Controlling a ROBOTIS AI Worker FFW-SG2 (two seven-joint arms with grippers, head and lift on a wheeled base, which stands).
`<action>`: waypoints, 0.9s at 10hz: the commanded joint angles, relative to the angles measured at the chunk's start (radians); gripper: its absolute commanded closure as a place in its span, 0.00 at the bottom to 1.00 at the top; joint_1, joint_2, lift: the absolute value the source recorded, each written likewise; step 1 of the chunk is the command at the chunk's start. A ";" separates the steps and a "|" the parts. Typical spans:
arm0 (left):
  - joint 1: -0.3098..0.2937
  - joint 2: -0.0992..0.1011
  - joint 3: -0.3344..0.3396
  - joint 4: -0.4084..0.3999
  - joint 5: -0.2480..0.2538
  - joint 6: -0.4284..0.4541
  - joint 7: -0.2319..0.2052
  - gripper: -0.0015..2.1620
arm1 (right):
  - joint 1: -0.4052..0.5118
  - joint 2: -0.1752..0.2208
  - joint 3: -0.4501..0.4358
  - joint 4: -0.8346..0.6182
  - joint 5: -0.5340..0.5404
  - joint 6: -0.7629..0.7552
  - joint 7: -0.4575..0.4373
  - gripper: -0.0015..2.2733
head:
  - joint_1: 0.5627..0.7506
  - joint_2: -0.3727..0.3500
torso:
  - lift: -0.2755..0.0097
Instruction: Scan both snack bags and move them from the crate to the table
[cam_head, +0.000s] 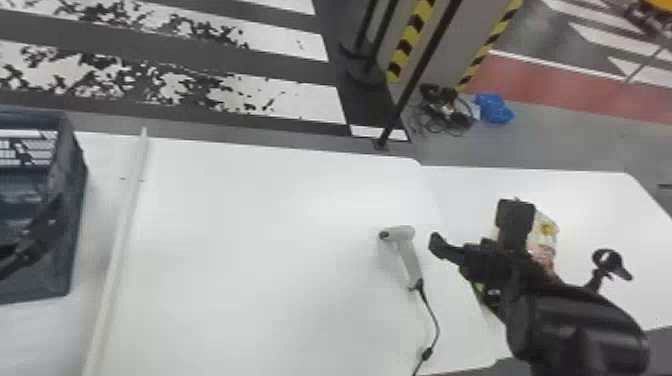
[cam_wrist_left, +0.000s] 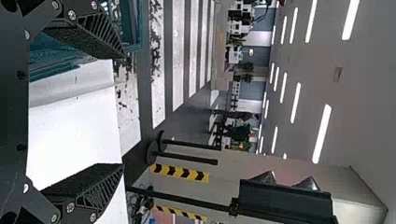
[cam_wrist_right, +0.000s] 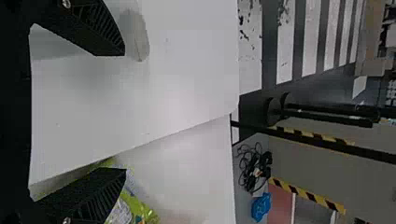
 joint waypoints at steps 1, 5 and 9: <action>0.011 -0.005 -0.040 -0.013 -0.017 0.004 0.025 0.08 | 0.070 0.062 0.075 -0.086 -0.016 -0.098 -0.015 0.02 | 0.70 0.07 | 0.84; 0.021 -0.016 -0.147 -0.017 -0.074 0.013 0.092 0.08 | 0.217 0.117 0.284 -0.135 -0.034 -0.589 -0.100 0.03 | 0.70 0.24 | 0.84; 0.047 -0.019 -0.170 -0.017 -0.088 0.007 0.132 0.08 | 0.334 0.128 0.456 -0.122 0.027 -0.929 -0.178 0.04 | 0.70 0.35 | 0.84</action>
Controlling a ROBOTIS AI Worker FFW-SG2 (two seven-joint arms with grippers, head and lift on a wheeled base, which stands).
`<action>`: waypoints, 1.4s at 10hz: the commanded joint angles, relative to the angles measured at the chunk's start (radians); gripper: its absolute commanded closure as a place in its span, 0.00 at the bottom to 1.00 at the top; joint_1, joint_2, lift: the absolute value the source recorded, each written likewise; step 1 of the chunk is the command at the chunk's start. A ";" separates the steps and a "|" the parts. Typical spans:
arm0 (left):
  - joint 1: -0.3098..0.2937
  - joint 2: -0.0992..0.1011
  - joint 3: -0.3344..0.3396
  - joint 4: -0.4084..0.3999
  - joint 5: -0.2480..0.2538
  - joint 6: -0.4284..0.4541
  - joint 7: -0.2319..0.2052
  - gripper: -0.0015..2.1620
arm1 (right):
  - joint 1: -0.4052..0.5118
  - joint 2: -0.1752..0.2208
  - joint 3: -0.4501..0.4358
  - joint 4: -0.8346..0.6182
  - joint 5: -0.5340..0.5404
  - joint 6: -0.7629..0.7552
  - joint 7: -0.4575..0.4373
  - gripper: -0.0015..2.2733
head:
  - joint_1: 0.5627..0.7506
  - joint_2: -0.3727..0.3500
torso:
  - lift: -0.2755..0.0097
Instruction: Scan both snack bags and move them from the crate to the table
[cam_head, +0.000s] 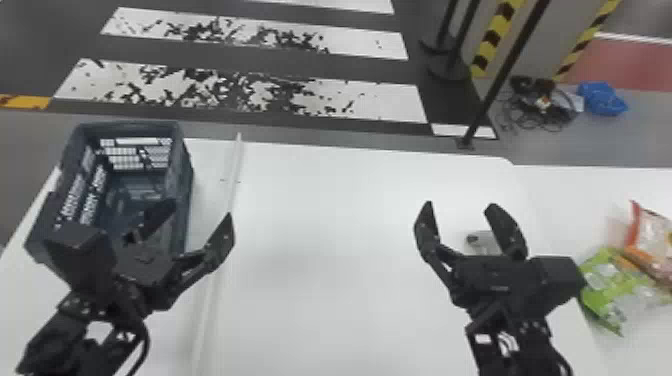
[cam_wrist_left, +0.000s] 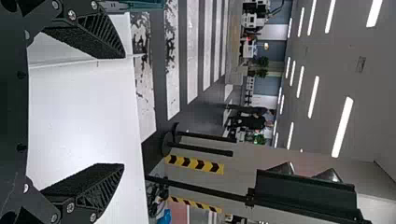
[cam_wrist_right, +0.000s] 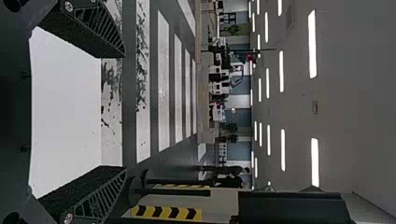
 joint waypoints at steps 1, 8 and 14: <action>0.009 -0.005 -0.003 0.001 -0.003 -0.015 0.013 0.08 | 0.024 0.001 0.045 0.019 0.015 -0.067 -0.012 0.04 | 0.70 0.39 | 0.84; 0.021 -0.005 -0.023 0.001 -0.003 -0.067 0.072 0.08 | 0.045 0.001 0.066 0.025 0.044 -0.076 -0.023 0.04 | 0.70 0.45 | 0.84; 0.021 -0.006 -0.024 0.001 -0.001 -0.067 0.075 0.08 | 0.045 0.001 0.066 0.024 0.042 -0.061 -0.023 0.04 | 0.70 0.45 | 0.84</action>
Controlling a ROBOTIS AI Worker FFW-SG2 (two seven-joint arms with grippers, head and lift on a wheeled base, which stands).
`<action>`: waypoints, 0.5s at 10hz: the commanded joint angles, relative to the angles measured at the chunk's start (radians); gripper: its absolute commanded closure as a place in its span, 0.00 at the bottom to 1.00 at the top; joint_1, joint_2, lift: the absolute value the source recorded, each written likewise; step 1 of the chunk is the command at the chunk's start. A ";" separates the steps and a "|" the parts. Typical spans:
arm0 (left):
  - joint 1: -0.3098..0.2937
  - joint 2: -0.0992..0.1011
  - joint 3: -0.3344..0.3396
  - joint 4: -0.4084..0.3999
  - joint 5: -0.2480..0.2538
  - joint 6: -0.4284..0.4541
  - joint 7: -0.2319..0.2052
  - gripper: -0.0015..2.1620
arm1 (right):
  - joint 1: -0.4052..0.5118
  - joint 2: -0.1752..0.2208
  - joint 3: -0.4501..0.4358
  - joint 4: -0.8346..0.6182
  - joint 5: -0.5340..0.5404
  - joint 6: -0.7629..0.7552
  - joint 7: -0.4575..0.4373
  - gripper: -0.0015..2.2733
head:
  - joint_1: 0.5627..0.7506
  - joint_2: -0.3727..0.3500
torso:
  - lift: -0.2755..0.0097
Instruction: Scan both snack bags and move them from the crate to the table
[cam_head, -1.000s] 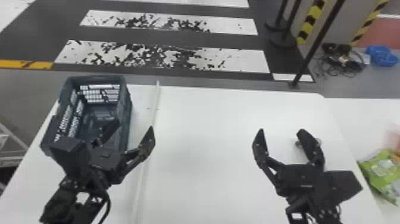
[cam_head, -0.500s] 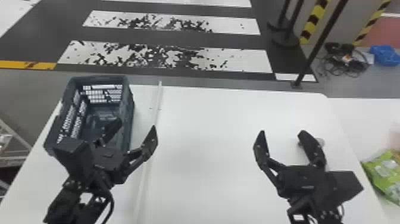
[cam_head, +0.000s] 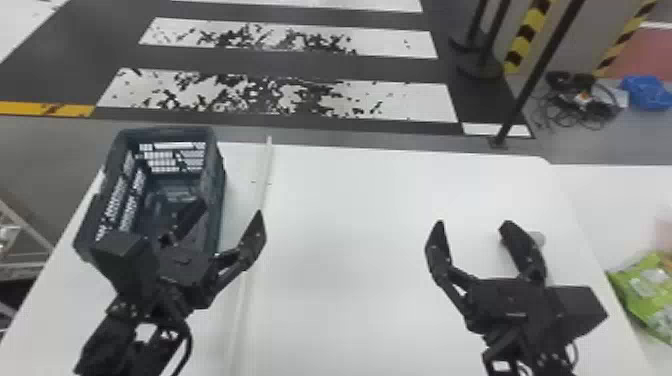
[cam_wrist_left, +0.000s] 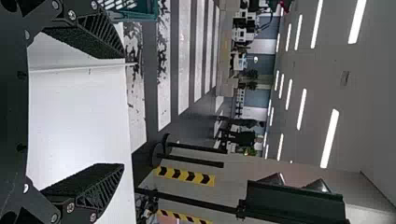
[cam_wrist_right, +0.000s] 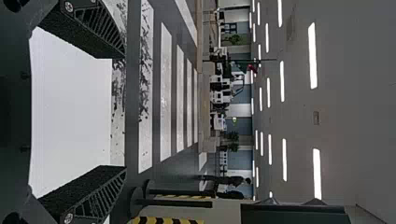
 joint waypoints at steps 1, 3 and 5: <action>0.000 0.001 0.000 0.001 0.000 0.000 0.003 0.08 | -0.002 0.002 0.000 -0.002 0.000 0.009 0.001 0.04 | 0.70 0.45 | 0.84; -0.002 0.000 0.000 0.003 0.000 0.000 0.005 0.08 | -0.003 0.003 0.002 -0.002 0.000 0.015 0.000 0.04 | 0.70 0.45 | 0.84; -0.002 0.000 0.000 0.003 0.000 0.000 0.006 0.08 | -0.005 0.005 0.005 0.000 0.000 0.027 0.000 0.04 | 0.70 0.46 | 0.84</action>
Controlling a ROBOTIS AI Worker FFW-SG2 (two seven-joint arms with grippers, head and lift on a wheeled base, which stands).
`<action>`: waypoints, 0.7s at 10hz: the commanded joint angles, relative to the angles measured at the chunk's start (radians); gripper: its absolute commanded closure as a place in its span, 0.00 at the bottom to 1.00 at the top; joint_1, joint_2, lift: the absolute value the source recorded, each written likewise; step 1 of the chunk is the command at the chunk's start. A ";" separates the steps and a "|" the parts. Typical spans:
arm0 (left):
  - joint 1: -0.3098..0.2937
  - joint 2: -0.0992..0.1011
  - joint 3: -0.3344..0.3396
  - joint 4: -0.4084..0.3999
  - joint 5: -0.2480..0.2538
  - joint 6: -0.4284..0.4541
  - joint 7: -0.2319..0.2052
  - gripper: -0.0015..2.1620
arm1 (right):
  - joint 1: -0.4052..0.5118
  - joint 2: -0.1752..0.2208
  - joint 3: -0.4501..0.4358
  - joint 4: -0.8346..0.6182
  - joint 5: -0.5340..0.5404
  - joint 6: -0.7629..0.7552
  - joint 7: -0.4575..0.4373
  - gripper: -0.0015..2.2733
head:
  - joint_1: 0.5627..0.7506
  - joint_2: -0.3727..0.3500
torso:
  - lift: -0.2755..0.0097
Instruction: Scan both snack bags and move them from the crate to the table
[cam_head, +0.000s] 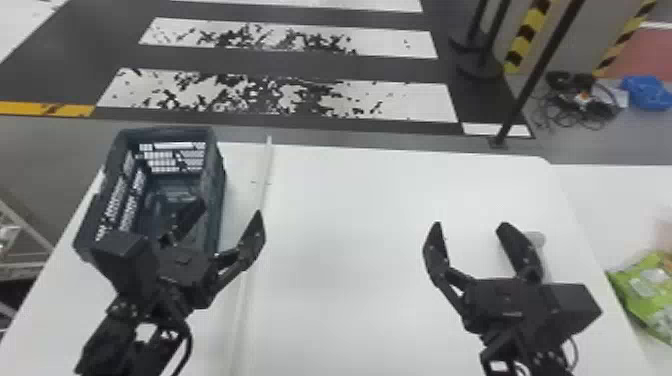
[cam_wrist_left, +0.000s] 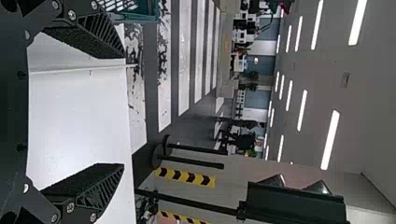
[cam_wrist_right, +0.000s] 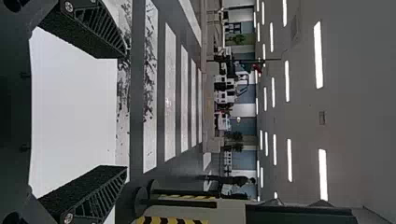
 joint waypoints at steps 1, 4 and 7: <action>0.000 0.000 0.000 0.000 0.000 0.000 0.000 0.08 | -0.002 0.001 0.003 -0.001 0.000 0.002 0.000 0.04 | 0.70 0.46 | 0.84; 0.000 0.000 0.000 0.000 0.000 0.000 0.000 0.08 | -0.002 0.001 0.003 -0.006 0.003 0.011 0.000 0.04 | 0.70 0.46 | 0.84; 0.000 0.000 -0.002 -0.002 0.000 0.000 0.002 0.08 | -0.002 0.001 0.003 -0.006 0.003 0.011 0.000 0.04 | 0.70 0.46 | 0.84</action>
